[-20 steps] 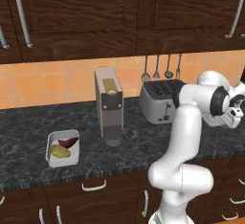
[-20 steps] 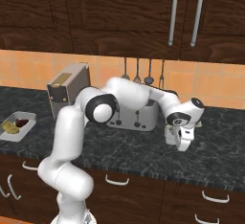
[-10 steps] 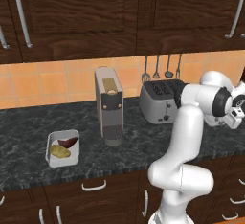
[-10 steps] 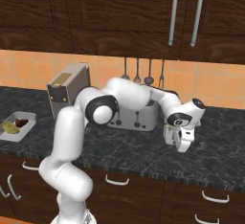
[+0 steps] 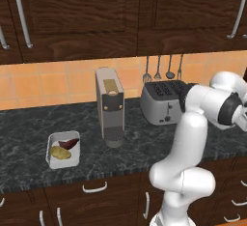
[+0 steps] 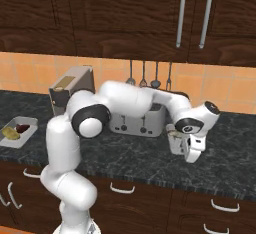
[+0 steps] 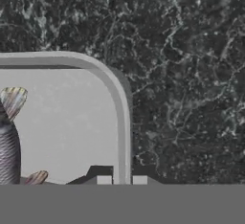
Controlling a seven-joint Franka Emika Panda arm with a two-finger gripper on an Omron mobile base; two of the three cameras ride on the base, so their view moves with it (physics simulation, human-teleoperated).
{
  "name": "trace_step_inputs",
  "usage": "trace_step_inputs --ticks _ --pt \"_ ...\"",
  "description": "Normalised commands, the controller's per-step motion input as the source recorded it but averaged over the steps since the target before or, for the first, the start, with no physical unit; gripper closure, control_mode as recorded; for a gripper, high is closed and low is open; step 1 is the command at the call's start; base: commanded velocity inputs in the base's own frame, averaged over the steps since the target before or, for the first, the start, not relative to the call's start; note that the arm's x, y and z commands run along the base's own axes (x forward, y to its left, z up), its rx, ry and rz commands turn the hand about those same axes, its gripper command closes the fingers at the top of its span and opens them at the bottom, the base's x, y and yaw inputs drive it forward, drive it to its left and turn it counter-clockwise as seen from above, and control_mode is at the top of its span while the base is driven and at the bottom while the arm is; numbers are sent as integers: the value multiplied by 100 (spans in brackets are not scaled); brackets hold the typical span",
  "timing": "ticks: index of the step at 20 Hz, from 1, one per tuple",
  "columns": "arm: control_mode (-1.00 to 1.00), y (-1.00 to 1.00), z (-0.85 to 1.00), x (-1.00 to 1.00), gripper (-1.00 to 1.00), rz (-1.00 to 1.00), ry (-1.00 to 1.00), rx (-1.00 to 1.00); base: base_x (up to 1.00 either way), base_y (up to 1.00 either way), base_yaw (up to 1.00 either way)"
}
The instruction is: Take the meat container that has the fish and place it on the second highest rack of the freezer. Then take the vegetable container that has the potatos and place it on the highest rack of the freezer.
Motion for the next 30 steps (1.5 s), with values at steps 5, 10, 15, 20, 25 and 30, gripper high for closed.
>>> trace_step_inputs --ticks 5,10,15,20,25,30 --pt "-100 54 46 -76 100 -15 -8 0 0 0 0" --pt "-100 73 62 -32 100 -8 -1 -3 0 0 0" --pt "-100 93 50 -32 100 -5 0 -8 0 0 0" --pt "-100 100 46 -6 100 0 0 -5 0 0 0" --pt "-100 95 31 -4 100 -2 3 -3 0 0 0" --pt "-100 27 10 -2 100 -3 0 -1 0 0 0"
